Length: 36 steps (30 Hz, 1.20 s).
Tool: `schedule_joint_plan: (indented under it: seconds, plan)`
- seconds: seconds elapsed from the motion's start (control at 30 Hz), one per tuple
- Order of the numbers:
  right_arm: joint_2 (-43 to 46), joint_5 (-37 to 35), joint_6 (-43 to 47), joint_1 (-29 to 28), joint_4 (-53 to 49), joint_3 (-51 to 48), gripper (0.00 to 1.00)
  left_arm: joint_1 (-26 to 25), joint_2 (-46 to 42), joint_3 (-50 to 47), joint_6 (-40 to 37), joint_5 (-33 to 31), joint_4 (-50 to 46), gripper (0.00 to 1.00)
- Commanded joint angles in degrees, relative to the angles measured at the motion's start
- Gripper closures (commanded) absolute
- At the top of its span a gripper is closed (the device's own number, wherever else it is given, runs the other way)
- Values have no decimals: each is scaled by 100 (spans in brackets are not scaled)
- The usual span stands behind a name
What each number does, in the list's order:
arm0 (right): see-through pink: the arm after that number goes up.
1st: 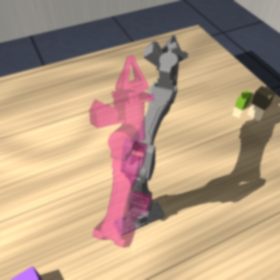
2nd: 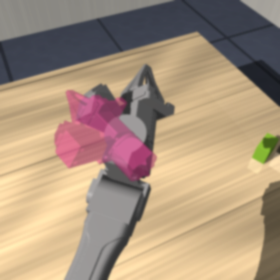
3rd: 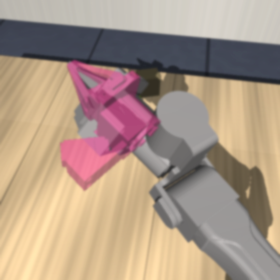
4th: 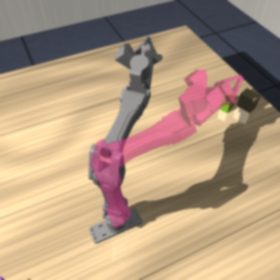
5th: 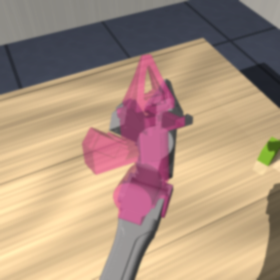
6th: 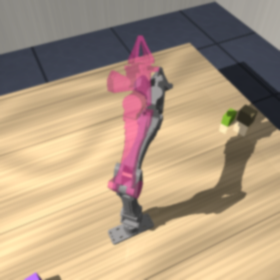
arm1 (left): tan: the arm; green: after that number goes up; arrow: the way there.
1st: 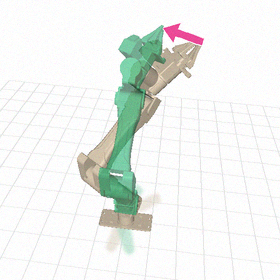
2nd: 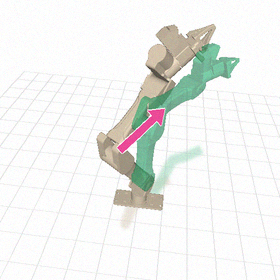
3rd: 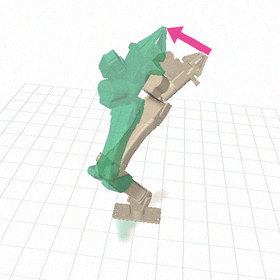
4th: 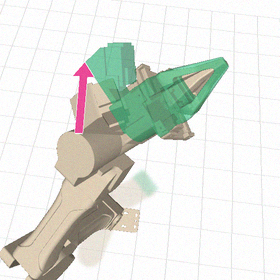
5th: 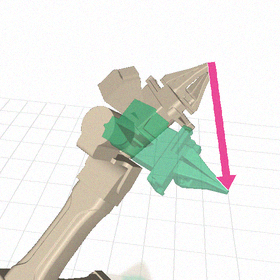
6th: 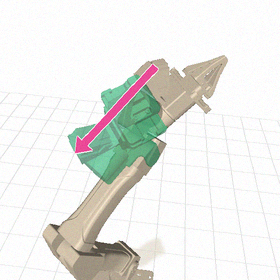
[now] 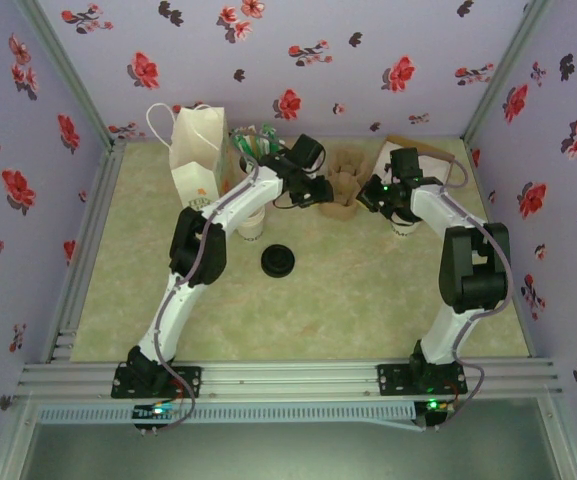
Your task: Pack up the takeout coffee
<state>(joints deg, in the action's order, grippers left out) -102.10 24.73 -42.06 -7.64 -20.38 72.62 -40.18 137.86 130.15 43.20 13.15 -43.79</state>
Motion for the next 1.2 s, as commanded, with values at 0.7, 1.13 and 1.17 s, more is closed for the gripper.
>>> schedule_joint_plan:
  seconds: [0.7, 1.13, 1.17]
  plan:
    - [-117, 328, 58, -60, 71, 77, 100, 74, 210, 594, -39, 17, -155, 86]
    - [-61, 417, 123, -88, 91, 216, 100, 79, 83, 649, -132, 32, -202, 97]
    - [-52, 416, 128, -80, 91, 231, 100, 81, 80, 638, -136, 52, -192, 99]
